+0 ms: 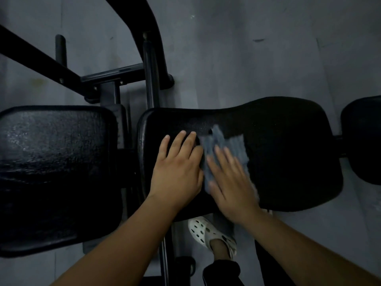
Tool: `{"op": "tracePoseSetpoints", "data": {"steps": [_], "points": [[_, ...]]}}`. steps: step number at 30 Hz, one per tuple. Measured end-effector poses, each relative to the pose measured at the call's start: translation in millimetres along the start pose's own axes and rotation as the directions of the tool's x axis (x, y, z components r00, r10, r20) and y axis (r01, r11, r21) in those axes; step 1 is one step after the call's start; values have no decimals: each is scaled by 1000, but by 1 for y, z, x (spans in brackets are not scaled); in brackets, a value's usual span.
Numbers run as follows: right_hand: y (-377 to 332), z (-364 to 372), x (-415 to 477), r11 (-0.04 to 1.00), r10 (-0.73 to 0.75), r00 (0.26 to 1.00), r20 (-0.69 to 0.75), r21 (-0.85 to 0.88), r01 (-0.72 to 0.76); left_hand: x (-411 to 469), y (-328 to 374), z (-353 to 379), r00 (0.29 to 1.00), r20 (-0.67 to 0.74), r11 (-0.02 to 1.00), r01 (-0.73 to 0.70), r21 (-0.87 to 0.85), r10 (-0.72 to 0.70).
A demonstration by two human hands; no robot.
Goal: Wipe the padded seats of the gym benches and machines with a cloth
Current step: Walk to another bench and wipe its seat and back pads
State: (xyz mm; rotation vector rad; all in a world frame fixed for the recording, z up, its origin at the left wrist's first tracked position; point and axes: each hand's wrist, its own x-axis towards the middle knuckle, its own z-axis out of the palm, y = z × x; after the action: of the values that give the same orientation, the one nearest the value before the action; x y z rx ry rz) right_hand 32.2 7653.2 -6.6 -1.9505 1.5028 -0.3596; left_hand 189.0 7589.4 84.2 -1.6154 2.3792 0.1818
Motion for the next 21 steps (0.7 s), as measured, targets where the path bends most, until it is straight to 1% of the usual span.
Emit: {"op": "tracePoseSetpoints", "data": {"steps": [1,2,3,4,6,7,8,9,11,13,14,15,16,17,19,20,21], "points": [[17,-4,-17,999,-35,999,32,-16,35,3,2,0,1000,9,1000,-3,2,3],[39,-8,-19,999,-37,999,40,-32,39,6,4,1,1000,19,1000,-10,7,10],[57,-14,-6,999,6,1000,28,-51,-5,9,6,1,999,27,1000,-22,11,22],[68,-20,16,994,87,996,4,-62,-87,12,8,2,999,34,999,-38,12,37],[64,-30,70,968,238,970,-58,-68,-241,18,12,3,998,31,999,-53,10,52],[52,-30,88,964,254,964,-75,-64,-258,21,14,4,999,27,999,-48,11,47],[40,-27,94,971,225,969,-101,-57,-231,22,15,4,999,25,999,-40,15,40],[30,-22,85,984,168,980,-103,-43,-173,23,15,5,999,27,999,-35,20,35],[29,-9,35,999,30,999,-39,-33,-31,23,17,6,999,36,999,-30,34,29],[52,-8,-9,994,-96,995,23,-47,97,23,18,7,998,55,998,-28,64,25],[71,-11,-11,989,-130,991,35,-60,132,24,18,7,998,63,997,-30,77,26],[87,-15,1,989,-124,992,30,-71,126,24,18,7,998,65,996,-33,84,28],[96,-20,22,995,-71,997,10,-74,71,25,18,7,998,64,996,-34,87,29],[98,-26,48,997,13,999,-29,-76,-15,25,19,7,998,62,995,-33,90,28],[86,-33,89,984,166,982,-90,-58,-171,25,19,8,998,59,995,-26,99,20],[76,-32,96,979,195,975,-110,-38,-200,26,19,9,998,58,995,-23,100,18],[66,-29,89,983,178,977,-113,-25,-182,26,20,9,998,56,995,-22,98,17]]}}
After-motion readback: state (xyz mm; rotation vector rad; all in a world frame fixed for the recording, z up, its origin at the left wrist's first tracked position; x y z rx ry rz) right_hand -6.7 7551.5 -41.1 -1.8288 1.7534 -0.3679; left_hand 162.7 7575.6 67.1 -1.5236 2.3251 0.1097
